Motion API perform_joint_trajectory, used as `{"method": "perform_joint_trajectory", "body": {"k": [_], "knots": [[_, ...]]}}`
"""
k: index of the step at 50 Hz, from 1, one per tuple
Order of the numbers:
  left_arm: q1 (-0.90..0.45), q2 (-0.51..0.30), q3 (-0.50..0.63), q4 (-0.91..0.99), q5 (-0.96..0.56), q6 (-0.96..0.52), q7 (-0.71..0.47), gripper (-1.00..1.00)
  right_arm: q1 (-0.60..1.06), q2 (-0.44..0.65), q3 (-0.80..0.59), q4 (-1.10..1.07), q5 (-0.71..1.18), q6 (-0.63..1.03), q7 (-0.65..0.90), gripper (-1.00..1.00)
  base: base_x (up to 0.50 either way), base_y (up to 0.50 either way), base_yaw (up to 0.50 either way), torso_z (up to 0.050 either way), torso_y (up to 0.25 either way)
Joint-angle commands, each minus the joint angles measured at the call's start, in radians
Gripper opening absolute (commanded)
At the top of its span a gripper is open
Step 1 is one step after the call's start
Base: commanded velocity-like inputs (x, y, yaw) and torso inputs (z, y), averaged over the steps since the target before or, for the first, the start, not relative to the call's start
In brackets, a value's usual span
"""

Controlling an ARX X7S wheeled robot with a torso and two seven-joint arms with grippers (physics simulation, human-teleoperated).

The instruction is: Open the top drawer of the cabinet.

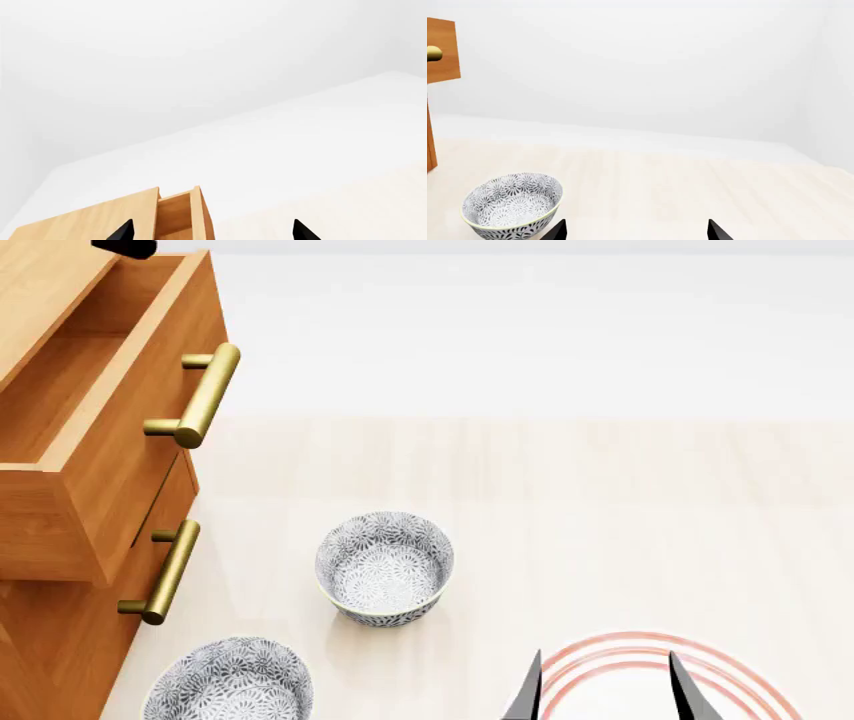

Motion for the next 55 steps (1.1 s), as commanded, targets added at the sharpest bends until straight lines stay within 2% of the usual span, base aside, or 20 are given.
{"method": "perform_joint_trajectory", "body": {"k": [1, 4, 7, 13, 17, 24, 28, 55], "knots": [[-0.049, 0.001, -0.039, -0.122, -0.267, -0.006, -0.27, 1.0, -0.003, 0.006, 0.003, 0.007, 0.004, -0.006, 0.005, 1.0, 0.0, 0.0, 0.0, 0.0, 0.0], [-0.061, 0.0, -0.052, -0.165, -0.36, -0.005, -0.372, 1.0, -0.006, 0.007, 0.003, 0.016, 0.004, -0.016, 0.005, 1.0, 0.0, 0.0, 0.0, 0.0, 0.0], [-0.064, -0.002, -0.054, -0.188, -0.399, -0.004, -0.402, 1.0, -0.008, 0.009, 0.008, 0.02, 0.008, -0.019, 0.005, 1.0, 0.0, 0.0, 0.0, 0.0, 0.0], [-0.106, -0.003, -0.11, -0.38, -0.5, 0.091, -0.515, 1.0, 0.001, 0.006, -0.004, 0.034, 0.007, -0.02, 0.006, 1.0, 0.0, 0.0, 0.0, 0.0, 0.0], [-0.112, -0.006, -0.124, -0.431, -0.549, 0.122, -0.569, 1.0, 0.005, 0.009, -0.007, 0.029, 0.006, -0.011, 0.009, 1.0, 0.0, 0.0, 0.0, 0.0, 0.0], [-0.091, -0.02, -0.118, -0.448, -0.588, 0.138, -0.586, 1.0, -0.001, 0.01, -0.009, 0.033, 0.006, -0.019, 0.013, 1.0, 0.0, 0.0, 0.0, 0.0, 0.0], [-0.087, -0.02, -0.161, -0.489, -0.613, 0.153, -0.594, 1.0, 0.001, 0.01, -0.013, 0.038, 0.007, -0.019, 0.012, 1.0, 0.0, 0.0, 0.0, 0.0, 0.0], [-0.049, -0.048, -0.234, -0.67, -0.681, 0.31, -0.669, 1.0, 0.003, 0.017, -0.023, 0.055, 0.01, -0.025, 0.021, 1.0, 0.0, 0.0, 0.0, 0.0, 0.0]]}}
